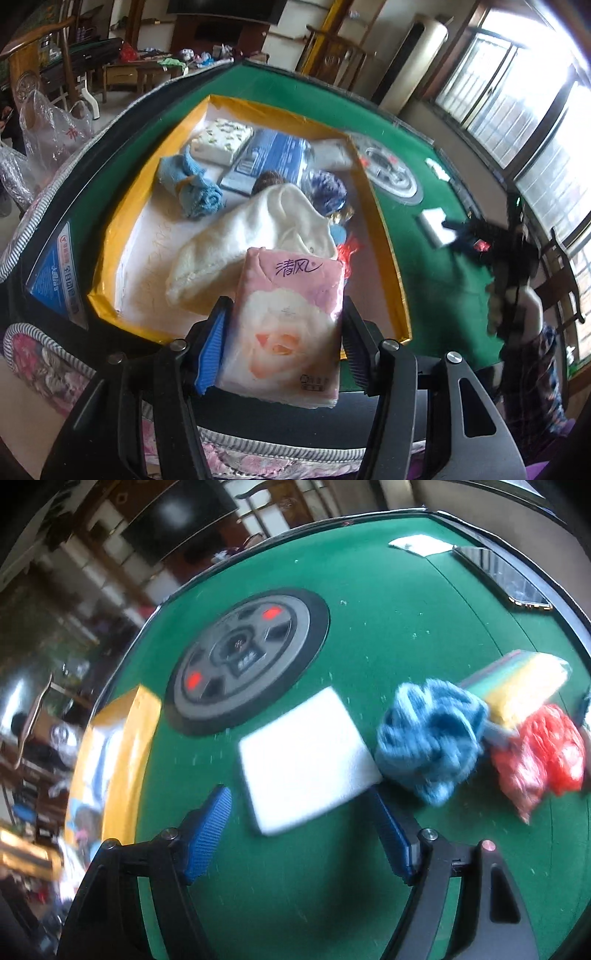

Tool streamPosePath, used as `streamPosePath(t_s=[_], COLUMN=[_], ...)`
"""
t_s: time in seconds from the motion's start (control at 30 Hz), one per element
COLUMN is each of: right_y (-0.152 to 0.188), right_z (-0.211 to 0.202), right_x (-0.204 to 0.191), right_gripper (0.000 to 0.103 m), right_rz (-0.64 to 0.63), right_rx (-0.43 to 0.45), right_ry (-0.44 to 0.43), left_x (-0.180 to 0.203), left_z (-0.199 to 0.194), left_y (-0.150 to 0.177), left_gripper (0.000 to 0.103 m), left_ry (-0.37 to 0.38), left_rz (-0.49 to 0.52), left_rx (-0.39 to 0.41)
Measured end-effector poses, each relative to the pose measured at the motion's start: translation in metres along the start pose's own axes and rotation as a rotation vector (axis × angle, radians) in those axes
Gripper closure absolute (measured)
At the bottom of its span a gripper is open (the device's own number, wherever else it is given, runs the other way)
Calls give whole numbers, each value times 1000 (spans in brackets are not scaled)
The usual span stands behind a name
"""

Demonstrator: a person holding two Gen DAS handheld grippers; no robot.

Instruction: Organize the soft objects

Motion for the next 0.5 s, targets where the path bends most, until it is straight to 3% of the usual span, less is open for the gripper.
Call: streamPosePath(t_s=[0.13, 0.4, 0.5], right_y=[-8, -13, -15], right_z=[10, 19, 22], right_x=[-7, -22, -23], right_gripper=[31, 31, 26], right_rz=[10, -30, -45], right_rx=[12, 15, 12], right_ry=[10, 73, 87], left_x=[3, -32, -39], left_z=[23, 42, 49], left_y=[-8, -32, -40], left_gripper=[47, 47, 47], left_ry=[-159, -251, -304], left_rz=[42, -47, -43], left_rx=[-26, -26, -26])
Point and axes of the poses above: each gripper's, at about its wrist camera, not at the fingertips, and z roughly the way its jaws point, x to its right, y to its underside, the point moved 1 cm from there along z, roughly the way its jaws point, and after that the axes turned 7 degrees about -y, right-handed, at the moved point
